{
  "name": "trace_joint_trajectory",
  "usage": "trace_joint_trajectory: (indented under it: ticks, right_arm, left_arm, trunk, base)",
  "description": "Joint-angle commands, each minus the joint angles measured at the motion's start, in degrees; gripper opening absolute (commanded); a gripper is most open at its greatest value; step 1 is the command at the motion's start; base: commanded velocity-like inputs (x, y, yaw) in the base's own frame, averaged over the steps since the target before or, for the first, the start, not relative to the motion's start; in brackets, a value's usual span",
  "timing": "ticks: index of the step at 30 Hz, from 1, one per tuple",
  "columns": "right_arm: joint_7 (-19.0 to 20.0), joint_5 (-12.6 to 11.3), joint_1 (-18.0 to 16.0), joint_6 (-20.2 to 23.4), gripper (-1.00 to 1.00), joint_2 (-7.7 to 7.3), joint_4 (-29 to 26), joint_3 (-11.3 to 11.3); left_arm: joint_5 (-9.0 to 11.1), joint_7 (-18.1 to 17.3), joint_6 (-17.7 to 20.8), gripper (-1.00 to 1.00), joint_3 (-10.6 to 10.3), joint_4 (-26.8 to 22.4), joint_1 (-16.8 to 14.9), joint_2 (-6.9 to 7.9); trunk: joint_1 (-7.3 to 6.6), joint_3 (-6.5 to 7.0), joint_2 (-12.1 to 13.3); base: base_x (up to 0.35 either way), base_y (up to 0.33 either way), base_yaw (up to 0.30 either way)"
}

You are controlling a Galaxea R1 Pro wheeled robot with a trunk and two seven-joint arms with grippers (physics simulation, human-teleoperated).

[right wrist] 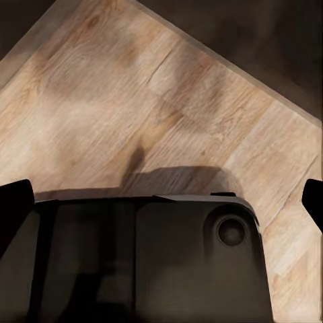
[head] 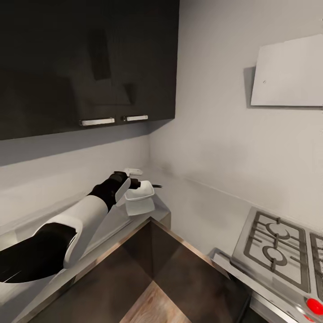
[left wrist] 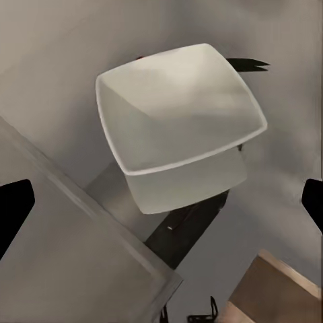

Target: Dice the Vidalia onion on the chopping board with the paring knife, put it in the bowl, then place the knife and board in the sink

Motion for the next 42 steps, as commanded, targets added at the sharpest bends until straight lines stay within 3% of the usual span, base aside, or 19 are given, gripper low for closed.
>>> trace_joint_trajectory:
  ticks: [1, 4, 21, 28, 42]
  right_arm:
    - [0.5, 0.3, 0.0, -0.1, 1.00, -0.07, 0.0, 0.2]
    - [0.4, 0.2, 0.0, 0.6, 1.00, -0.22, 0.8, 1.0]
    - [0.1, 0.1, 0.0, 5.0, 1.00, -0.31, 1.3, 0.9]
    - [0.1, 0.1, 0.0, 5.1, 1.00, -0.23, 1.3, 0.8]
    - [-0.1, 0.1, 0.0, 5.1, 1.00, -0.28, 1.3, 0.8]
  left_arm:
    - [0.6, 0.4, 0.2, 1.00, -0.4, -0.1, 0.0, 0.07]
    - [0.6, 0.4, 0.2, 1.00, -0.5, 0.0, 0.0, 0.10]
    - [0.6, 0.4, 0.2, 1.00, -0.4, 0.1, 0.0, 0.12]
    - [0.6, 0.4, 0.2, 1.00, -0.4, 0.1, 0.0, 0.49]
    - [0.6, 0.4, 0.2, 1.00, -0.5, 0.2, 0.0, 0.72]
  trunk:
    - [0.02, -0.01, 0.0]
    - [0.02, -0.01, 0.0]
    - [0.02, -0.01, 0.0]
    - [0.02, -0.01, 0.0]
    - [0.02, -0.01, 0.0]
  base:
    - [0.000, -0.025, 0.000]
    - [0.000, -0.009, 0.000]
    - [0.041, -0.045, 0.017]
    - [0.095, -0.011, 0.224]
    - [0.287, -0.036, 0.255]
